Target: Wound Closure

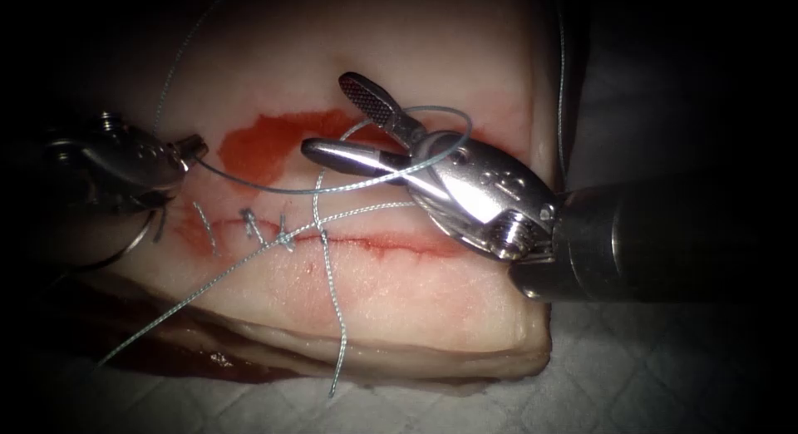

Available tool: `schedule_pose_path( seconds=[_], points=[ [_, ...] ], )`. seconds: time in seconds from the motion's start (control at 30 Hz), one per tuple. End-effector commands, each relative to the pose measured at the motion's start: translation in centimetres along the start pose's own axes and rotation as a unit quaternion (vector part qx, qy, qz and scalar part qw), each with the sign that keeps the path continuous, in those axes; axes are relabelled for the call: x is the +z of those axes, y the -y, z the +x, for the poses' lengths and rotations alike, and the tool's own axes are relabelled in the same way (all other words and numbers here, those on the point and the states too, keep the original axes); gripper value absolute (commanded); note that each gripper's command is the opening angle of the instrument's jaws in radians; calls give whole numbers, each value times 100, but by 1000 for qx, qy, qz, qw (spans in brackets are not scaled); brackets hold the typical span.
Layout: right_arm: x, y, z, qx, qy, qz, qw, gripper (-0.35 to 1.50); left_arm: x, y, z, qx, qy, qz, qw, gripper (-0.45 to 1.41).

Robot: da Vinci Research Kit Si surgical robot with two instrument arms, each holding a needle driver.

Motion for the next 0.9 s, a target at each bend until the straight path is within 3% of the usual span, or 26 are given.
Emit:
schedule_pose_path(
  seconds=[0.03, 0.17, 0.27, 0.37, 0.47, 0.6, 0.73, 0.8, 0.9],
  points=[
    [11, -11, 6, -10, -4, -24, 1000, 72, 11, 4, -7, 3, 6, -8, 1000, -45],
    [19, -31, 9, -26, -2, -100, 995, 71, 38, 17, -24, 21, 14, -26, 999, -45],
    [18, -38, 12, -46, -10, -122, 991, 76, 45, 22, -32, 33, 20, -26, 999, -45],
    [26, -43, 11, -81, -49, -136, 986, 83, 51, 41, -38, 74, 20, -28, 997, -45],
    [27, -46, 12, -106, -40, -158, 981, 77, 62, 61, -32, 77, 8, -21, 997, -45],
    [23, -52, 10, -144, -36, -176, 973, 69, 67, 58, -34, 81, 9, -21, 996, -45],
    [26, -60, -7, -150, -75, -191, 967, 66, 66, 51, -37, 82, 15, -23, 996, -45],
    [29, -64, -18, -159, -103, -217, 958, 56, 65, 51, -40, 82, 25, -30, 996, -45],
    [35, -73, -31, -192, -151, -253, 936, 59, 64, 51, -45, 85, 43, -34, 995, -45]
  ],
)
